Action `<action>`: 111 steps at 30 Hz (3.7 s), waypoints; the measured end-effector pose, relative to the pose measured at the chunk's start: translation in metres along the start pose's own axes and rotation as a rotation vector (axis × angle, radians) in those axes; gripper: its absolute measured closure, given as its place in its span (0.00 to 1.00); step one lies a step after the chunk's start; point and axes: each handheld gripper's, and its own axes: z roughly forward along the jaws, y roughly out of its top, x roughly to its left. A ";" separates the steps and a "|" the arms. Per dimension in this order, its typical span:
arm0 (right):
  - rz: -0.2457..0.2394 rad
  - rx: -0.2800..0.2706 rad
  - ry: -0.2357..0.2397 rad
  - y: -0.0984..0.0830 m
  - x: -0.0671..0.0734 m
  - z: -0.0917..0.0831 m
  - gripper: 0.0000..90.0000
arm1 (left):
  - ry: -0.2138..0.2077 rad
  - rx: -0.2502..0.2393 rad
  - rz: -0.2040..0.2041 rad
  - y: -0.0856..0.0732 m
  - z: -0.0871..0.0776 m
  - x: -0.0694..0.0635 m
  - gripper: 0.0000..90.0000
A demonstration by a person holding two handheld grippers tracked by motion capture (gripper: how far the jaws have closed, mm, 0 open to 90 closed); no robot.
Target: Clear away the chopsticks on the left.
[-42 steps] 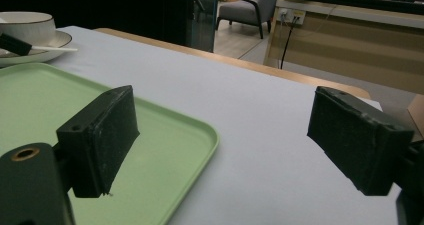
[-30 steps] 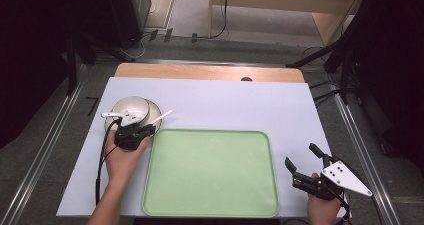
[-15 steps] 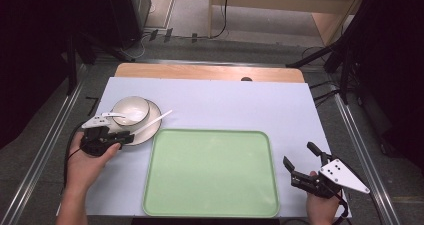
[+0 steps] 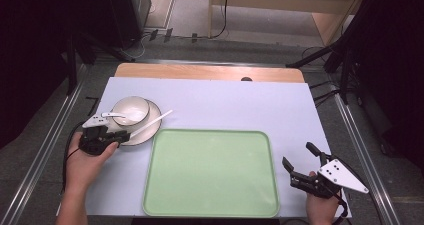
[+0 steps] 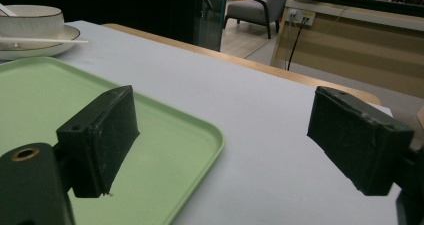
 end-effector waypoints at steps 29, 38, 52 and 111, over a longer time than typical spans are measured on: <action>0.004 0.002 -0.002 -0.001 -0.002 -0.001 0.15 | -0.018 0.066 0.068 0.001 0.026 -0.012 0.89; 0.003 0.006 0.001 -0.001 -0.002 0.000 0.14 | -0.010 0.066 0.131 0.002 0.028 -0.016 0.95; 0.004 0.005 -0.003 -0.001 -0.003 0.000 0.15 | -0.064 0.049 0.187 0.013 0.018 -0.066 0.95; -0.008 0.015 0.001 -0.001 0.000 0.001 0.15 | -0.110 0.121 0.086 0.008 0.085 -0.150 1.00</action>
